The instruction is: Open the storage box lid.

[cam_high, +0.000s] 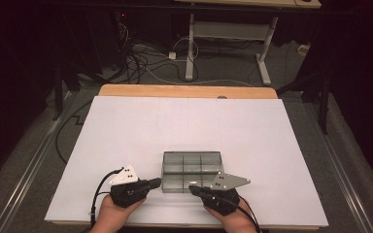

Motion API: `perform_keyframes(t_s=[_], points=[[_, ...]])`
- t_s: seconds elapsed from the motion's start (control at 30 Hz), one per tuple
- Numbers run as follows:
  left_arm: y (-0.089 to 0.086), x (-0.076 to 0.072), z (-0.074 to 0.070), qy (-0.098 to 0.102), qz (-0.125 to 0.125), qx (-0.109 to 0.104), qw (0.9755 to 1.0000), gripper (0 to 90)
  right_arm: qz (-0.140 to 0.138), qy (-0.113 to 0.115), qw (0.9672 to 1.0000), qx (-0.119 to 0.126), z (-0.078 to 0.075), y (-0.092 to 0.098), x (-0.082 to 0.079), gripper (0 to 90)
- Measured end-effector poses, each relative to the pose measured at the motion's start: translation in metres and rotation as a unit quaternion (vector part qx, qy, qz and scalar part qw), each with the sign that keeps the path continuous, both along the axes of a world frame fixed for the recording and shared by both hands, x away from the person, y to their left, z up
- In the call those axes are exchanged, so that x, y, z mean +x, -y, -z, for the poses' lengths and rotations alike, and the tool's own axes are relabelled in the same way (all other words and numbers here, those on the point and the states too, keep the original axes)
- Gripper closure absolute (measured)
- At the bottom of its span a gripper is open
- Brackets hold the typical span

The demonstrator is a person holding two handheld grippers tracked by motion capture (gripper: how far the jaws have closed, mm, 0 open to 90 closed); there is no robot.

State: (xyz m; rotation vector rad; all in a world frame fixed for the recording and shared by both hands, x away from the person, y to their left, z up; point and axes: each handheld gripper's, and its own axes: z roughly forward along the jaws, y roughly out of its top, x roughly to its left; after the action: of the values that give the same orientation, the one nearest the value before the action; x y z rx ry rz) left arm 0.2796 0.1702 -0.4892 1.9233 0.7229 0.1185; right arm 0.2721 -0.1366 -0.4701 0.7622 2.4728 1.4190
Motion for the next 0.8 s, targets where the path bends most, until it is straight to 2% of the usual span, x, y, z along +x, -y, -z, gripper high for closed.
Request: perform_keyframes(t_s=[0.47, 0.8], points=[[0.007, 0.002, -0.003, 0.010, 0.001, -0.003, 0.9999, 87.1, 0.003, 0.012, 0.9999, 0.005, -0.008, 0.000, 0.000, 90.0], [0.014, 0.008, -0.008, 0.016, 0.002, -0.016, 0.9997, 87.1, 0.005, 0.019, 0.9998, 0.005, -0.010, 0.001, 0.000, 90.0]])
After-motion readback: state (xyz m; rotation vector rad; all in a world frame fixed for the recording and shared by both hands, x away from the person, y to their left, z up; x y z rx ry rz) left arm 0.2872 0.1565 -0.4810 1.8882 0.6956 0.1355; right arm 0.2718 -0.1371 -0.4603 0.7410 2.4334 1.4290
